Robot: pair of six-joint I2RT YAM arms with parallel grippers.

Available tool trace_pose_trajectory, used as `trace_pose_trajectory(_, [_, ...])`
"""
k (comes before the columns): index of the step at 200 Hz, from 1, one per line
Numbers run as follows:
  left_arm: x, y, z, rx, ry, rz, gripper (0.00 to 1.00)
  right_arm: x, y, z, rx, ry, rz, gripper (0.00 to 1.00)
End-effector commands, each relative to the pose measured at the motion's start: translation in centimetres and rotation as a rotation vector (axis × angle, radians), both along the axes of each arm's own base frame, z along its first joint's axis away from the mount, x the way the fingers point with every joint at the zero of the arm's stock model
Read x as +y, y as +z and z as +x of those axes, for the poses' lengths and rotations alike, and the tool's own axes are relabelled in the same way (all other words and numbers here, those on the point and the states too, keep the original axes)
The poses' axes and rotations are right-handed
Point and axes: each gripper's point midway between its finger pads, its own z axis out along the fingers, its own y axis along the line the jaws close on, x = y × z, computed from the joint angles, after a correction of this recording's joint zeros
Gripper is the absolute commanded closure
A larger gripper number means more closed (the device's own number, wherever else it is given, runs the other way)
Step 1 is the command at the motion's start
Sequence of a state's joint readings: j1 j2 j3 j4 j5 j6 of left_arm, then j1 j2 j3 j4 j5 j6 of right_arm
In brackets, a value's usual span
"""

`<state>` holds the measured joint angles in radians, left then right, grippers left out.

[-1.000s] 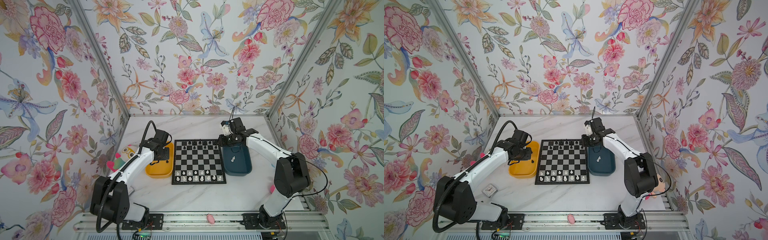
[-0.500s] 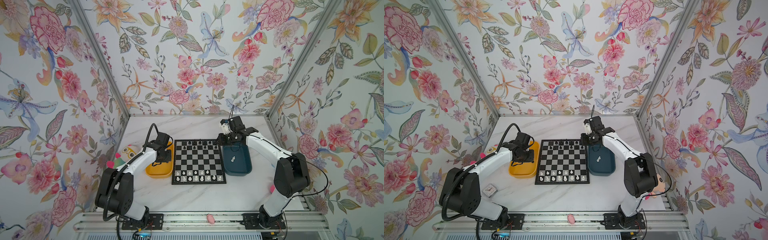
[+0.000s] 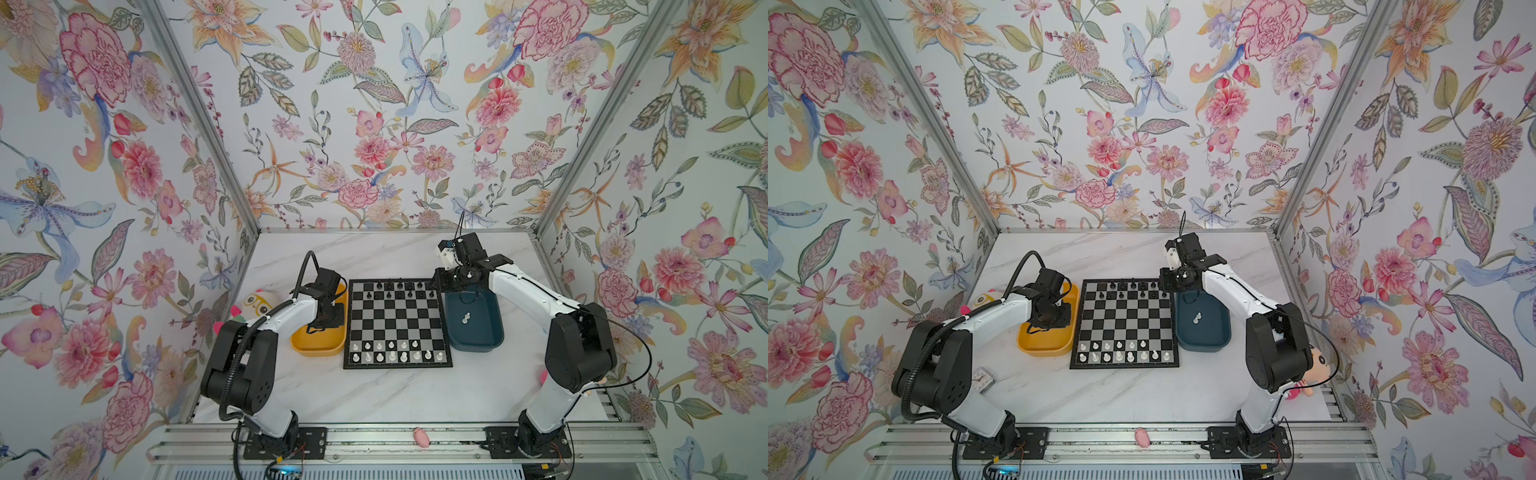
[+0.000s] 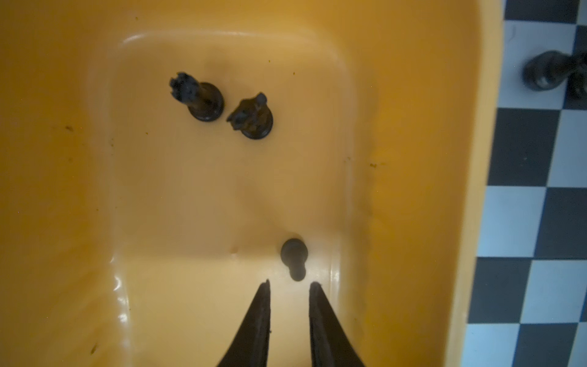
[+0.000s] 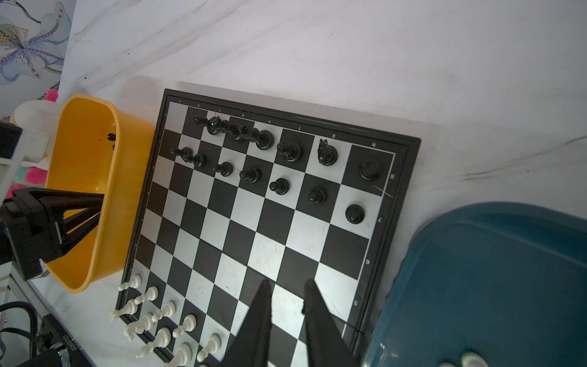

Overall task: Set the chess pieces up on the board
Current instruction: 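Lower the left gripper onto another black pawn in the yellow tray and close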

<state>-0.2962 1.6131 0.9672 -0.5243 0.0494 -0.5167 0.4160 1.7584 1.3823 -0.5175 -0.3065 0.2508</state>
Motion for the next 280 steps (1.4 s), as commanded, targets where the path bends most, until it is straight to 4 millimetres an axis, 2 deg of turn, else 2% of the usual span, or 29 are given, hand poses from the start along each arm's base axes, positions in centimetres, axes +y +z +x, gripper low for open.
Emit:
trace_pose_trajectory(1, [0.4,-0.8,0.1,0.013,0.013,-0.003,0.76,0.3,0.1,0.1,0.007,0.000,-0.005,0.79])
trace_pose_trajectory(211, [0.0,-2.5,0.7,0.036,0.013,-0.018,0.83,0.1,-0.2,0.0,0.016,-0.005,-0.011,0.79])
trace_pose_trajectory(280, [0.4,-2.0,0.7,0.034,0.018,0.006,0.90,0.1,-0.2,-0.1,0.016,-0.005,-0.010,0.79])
